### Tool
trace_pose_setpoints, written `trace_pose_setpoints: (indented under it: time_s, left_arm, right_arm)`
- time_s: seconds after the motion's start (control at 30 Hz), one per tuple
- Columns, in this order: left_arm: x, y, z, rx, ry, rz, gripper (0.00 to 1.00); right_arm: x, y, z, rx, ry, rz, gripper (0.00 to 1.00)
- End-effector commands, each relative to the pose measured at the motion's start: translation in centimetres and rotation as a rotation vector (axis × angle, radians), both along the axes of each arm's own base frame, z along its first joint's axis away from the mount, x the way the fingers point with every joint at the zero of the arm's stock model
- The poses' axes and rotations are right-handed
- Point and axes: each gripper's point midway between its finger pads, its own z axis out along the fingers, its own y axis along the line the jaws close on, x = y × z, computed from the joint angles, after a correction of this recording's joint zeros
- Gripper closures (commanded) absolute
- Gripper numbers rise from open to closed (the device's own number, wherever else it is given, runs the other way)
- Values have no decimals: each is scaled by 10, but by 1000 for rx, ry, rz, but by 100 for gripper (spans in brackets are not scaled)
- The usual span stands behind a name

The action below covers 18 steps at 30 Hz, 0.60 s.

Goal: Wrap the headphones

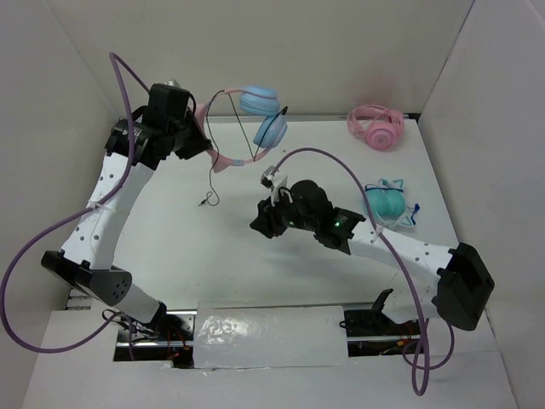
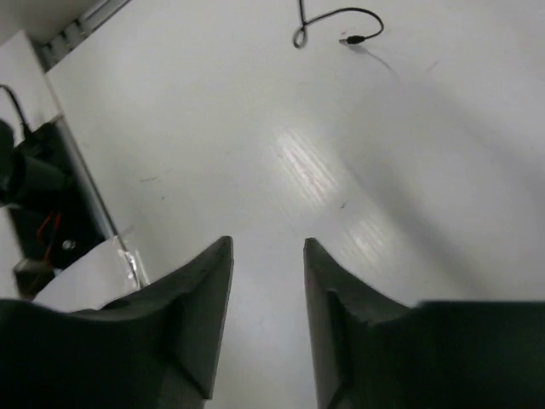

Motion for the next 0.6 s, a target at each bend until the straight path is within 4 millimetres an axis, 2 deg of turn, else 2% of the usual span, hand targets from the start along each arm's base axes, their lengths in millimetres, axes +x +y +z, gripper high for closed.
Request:
trace_pose_setpoints:
  time_s: [0.0,0.03,0.1,0.13,0.17,0.2,0.23,0.3,0.37,0.4,0.47,0.57]
  left_arm:
    - [0,-7,49,-72,-151,-29,100]
    - [-1,-7,52,-78,-157,-34,100]
    - [-3,-8,58,-82,-173,-40,100]
    - [-3,-7,60,-84,-175,-36,100]
    - [-3,-8,60,-83,-175,-38,100]
    - [-6,-7,63,-85,-176,-37,100]
    - [-5,-7,63,-82,-173,-31,100]
    - [-7,-6,65,-77,-176,-18,100]
    - [-8,-7,66,-81,-174,-25,100]
    - [-10,-7,67,-85,-175,-24,100]
    - [-12,-8,70,-90,-182,-31,100]
    - [-15,-8,76,-98,-189,-27,100]
  right_arm:
    - [29,-1,49,128,-246,-238,51]
    - [30,-1,50,140,-262,-259,13]
    - [31,2,50,201,-275,-272,9]
    - [31,7,61,261,-301,-266,5]
    - [29,10,60,286,-306,-256,3]
    - [28,10,41,276,-305,-250,2]
    - [29,14,51,336,-341,-246,1]
    - [29,25,32,320,-339,-218,0]
    - [31,37,34,338,-380,-204,0]
    - [39,41,20,315,-384,-230,0]
    - [43,52,30,352,-442,-232,0]
    - [52,67,21,379,-450,-268,0]
